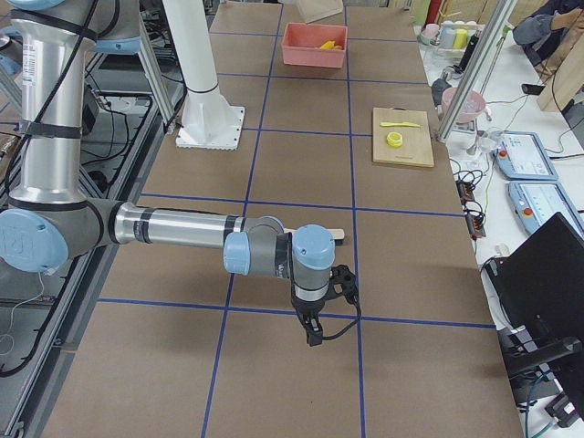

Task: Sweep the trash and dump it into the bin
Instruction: 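Tip the dustpan over the pink bin with the left gripper, then bring the empty dustpan back and set it on the table with the left gripper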

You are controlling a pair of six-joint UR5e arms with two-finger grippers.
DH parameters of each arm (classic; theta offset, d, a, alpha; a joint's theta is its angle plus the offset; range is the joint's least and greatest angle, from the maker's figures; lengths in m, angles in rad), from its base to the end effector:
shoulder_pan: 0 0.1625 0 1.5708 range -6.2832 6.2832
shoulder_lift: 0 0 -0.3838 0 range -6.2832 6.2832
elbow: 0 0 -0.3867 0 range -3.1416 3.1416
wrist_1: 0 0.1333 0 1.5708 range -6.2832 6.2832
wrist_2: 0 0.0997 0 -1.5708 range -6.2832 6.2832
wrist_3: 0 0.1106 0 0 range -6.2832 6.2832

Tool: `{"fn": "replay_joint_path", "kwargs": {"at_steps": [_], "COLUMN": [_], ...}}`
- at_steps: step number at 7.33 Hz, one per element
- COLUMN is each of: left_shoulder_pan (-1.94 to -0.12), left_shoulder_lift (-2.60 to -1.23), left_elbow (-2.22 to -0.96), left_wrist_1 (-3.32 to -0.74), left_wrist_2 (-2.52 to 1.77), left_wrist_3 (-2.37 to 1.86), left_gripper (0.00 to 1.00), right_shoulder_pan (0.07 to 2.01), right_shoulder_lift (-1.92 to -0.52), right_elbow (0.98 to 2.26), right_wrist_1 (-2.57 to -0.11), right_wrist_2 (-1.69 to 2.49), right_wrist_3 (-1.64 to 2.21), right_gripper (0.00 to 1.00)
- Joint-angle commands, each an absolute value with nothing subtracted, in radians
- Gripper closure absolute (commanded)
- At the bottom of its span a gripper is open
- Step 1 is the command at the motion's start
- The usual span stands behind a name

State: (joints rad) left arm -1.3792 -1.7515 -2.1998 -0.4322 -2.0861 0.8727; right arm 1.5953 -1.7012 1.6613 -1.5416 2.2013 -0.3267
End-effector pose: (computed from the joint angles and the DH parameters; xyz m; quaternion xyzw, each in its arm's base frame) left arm -0.0014 -0.4067 0.3833 -0.0653 0.2898 0.4481 0.8432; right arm 0.0787 -0.4334 0.6489 0.0492 -0.3062 -0.1415 0.9401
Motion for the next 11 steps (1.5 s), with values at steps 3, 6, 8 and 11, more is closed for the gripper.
{"fn": "replay_joint_path", "kwargs": {"at_steps": [3, 6, 8, 11], "left_shoulder_pan": [-1.379, -1.303, -1.199, -1.010], "left_shoulder_lift": [-1.836, -1.824, -1.812, -1.761], "left_elbow": [-2.192, -2.149, -2.160, -2.137], "left_wrist_1": [-0.571, -0.880, -1.009, -1.285], "left_wrist_2": [-2.301, -2.303, -2.301, -2.290], "left_wrist_3": [0.712, 0.522, 0.518, 0.518], "left_gripper": [1.00, 1.00, 1.00, 1.00], "right_shoulder_pan": [1.595, 1.595, 1.595, 1.595], "right_shoulder_lift": [-1.701, -1.701, -1.701, -1.701], "right_elbow": [1.661, 1.661, 1.661, 1.661], "right_wrist_1": [-1.542, -1.542, -1.542, -1.542], "right_wrist_2": [2.201, 2.203, 2.203, 2.206], "right_wrist_3": [-0.327, -0.327, -0.328, -0.328], "right_gripper": [0.00, 0.00, 0.00, 0.00]}}
